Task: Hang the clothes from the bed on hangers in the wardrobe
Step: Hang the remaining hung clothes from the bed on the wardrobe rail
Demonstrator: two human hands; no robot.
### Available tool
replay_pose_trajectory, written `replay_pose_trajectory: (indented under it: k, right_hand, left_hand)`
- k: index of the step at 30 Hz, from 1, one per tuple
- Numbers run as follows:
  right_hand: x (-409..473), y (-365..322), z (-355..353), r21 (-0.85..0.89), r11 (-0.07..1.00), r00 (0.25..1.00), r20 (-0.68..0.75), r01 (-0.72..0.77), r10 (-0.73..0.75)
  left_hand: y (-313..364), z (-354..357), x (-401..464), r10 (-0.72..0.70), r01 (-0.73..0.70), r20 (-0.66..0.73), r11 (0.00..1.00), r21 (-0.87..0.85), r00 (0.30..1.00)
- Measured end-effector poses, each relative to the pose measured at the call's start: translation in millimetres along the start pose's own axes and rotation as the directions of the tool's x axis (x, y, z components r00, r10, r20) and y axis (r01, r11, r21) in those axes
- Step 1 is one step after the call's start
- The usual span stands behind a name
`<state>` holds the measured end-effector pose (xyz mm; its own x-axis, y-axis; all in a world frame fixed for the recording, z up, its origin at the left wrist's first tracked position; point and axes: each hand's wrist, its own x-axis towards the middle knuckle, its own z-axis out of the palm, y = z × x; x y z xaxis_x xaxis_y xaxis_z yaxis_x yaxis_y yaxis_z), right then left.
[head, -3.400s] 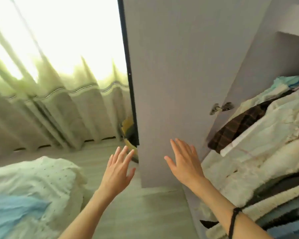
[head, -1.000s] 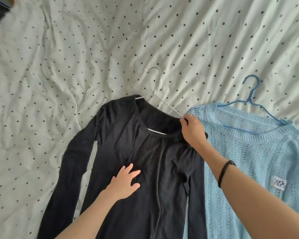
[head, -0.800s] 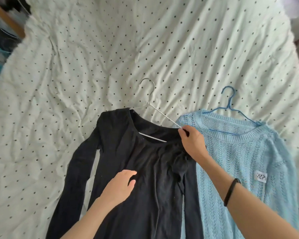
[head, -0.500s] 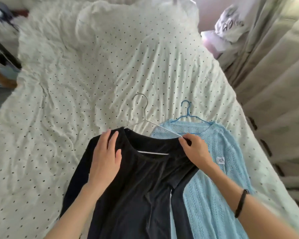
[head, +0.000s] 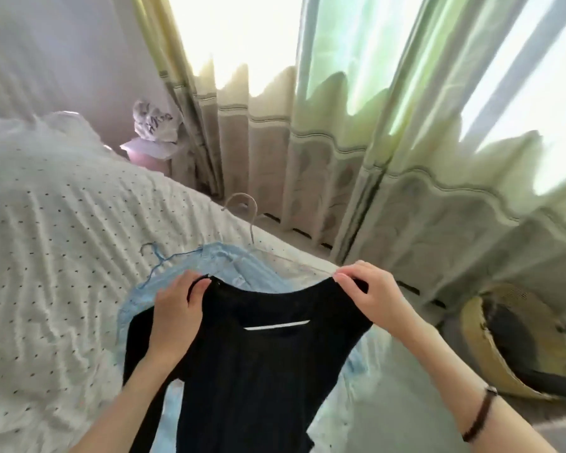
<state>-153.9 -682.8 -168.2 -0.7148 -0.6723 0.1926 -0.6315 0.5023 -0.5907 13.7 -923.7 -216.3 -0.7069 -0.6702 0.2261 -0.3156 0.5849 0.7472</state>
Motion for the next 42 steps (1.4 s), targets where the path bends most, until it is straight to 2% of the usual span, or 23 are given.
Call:
replay_pose_trajectory:
  k: [5,11,17,23,27,32,35,37,39,42]
  right_hand:
    - [-99,46,-97,-0.101,0.975,0.957,-0.238,-0.197,0.168]
    - [-224,88,-185,-0.116,0.871,0.77,-0.532,-0.478,0.352]
    - [-355,127,-250,-0.039,0.67,0.498,-0.702,-0.741,0.509]
    - [-470,135,-283,0.045,0.472,0.241,-0.815,-0.881,0.528]
    - [-525,123,-299,0.076,0.318,0.074,-0.897,-0.945,0.436]
    - [-577,106,-310,0.172,0.112,-0.112,-0.905,-0.979,0.411]
    - [-601,97,-305,0.245,-0.012,-0.22,-0.844,-0.969,0.489]
    - [-613,88,-306,0.327,-0.075,-0.304,-0.736,-0.942,0.605]
    - [-621,78,-304,0.435,-0.084,-0.366,-0.62,-0.896,0.694]
    - [-624,69,-296,0.588,-0.064,-0.425,-0.501,-0.806,0.754]
  left_hand:
    - [112,60,-1,0.25,-0.237,0.117,0.965,-0.108,0.961]
    - [245,153,-48,0.571,-0.495,0.208,0.807,-0.322,0.794]
    - [362,246,-132,0.708,-0.513,0.353,0.695,-0.504,0.612]
    - [444,314,-226,0.826,-0.473,0.433,0.562,-0.679,0.36]
    - [483,347,-286,0.856,-0.418,0.475,0.515,-0.748,0.204]
    - [517,382,-344,0.873,-0.378,0.488,0.451,-0.808,-0.002]
    - [536,402,-381,0.861,-0.363,0.503,0.445,-0.818,-0.078]
    - [551,415,-405,0.844,-0.355,0.518,0.445,-0.822,-0.143]
    - [561,430,-425,0.808,-0.356,0.542,0.449,-0.82,-0.231]
    - [573,451,-447,0.734,-0.372,0.567,0.442,-0.816,-0.373]
